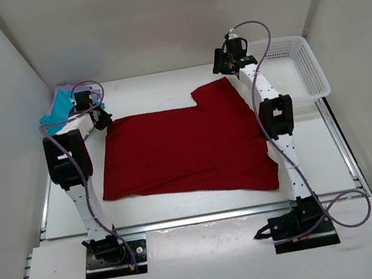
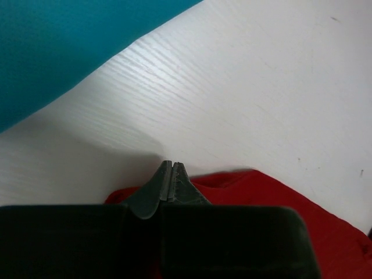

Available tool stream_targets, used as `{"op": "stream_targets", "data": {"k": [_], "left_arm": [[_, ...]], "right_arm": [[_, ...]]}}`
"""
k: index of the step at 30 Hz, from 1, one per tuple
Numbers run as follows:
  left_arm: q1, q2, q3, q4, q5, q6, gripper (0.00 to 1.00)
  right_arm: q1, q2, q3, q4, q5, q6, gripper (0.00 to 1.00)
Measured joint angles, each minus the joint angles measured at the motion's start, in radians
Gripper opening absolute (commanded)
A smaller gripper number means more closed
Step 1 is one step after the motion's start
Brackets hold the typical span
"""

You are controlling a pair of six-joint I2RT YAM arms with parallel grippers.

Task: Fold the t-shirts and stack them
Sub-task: Grap the side of the flattened tshirt furthest away from the robot with both arms

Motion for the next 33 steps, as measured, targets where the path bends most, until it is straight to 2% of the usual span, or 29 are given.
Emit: {"op": "stream_targets", "data": {"k": [1, 5, 10, 13, 16, 18, 25, 27, 30, 33], "left_arm": [[0.000, -0.001, 0.000, 0.008, 0.006, -0.003, 0.00], [0.000, -0.001, 0.000, 0.019, 0.017, -0.008, 0.00], [-0.003, -0.001, 0.000, 0.033, 0.023, -0.021, 0.00], [-0.004, -0.001, 0.000, 0.041, 0.026, -0.027, 0.00], [-0.004, -0.001, 0.000, 0.054, 0.031, -0.035, 0.00], [-0.004, -0.001, 0.000, 0.066, 0.036, -0.039, 0.00], [-0.004, -0.001, -0.005, 0.090, 0.048, -0.049, 0.00], [-0.004, -0.001, -0.010, 0.092, 0.049, -0.053, 0.00], [-0.004, -0.001, -0.013, 0.097, 0.052, -0.056, 0.00], [-0.003, -0.001, -0.016, 0.106, 0.056, -0.061, 0.00]], "right_arm": [[-0.007, 0.046, 0.068, -0.005, -0.003, 0.000, 0.58], [-0.029, -0.005, -0.101, -0.020, -0.056, 0.028, 0.60], [-0.069, 0.099, 0.123, -0.107, -0.105, 0.063, 0.61], [-0.089, 0.061, 0.017, -0.051, -0.143, 0.090, 0.59], [-0.094, 0.067, 0.032, -0.062, -0.169, 0.111, 0.56], [-0.099, 0.087, 0.062, -0.065, -0.195, 0.129, 0.49], [-0.101, 0.093, 0.049, -0.037, -0.268, 0.180, 0.44], [-0.101, 0.100, 0.049, -0.023, -0.287, 0.194, 0.37], [-0.101, 0.105, 0.049, -0.016, -0.307, 0.211, 0.20], [-0.101, 0.114, 0.049, -0.013, -0.322, 0.228, 0.11]]}}
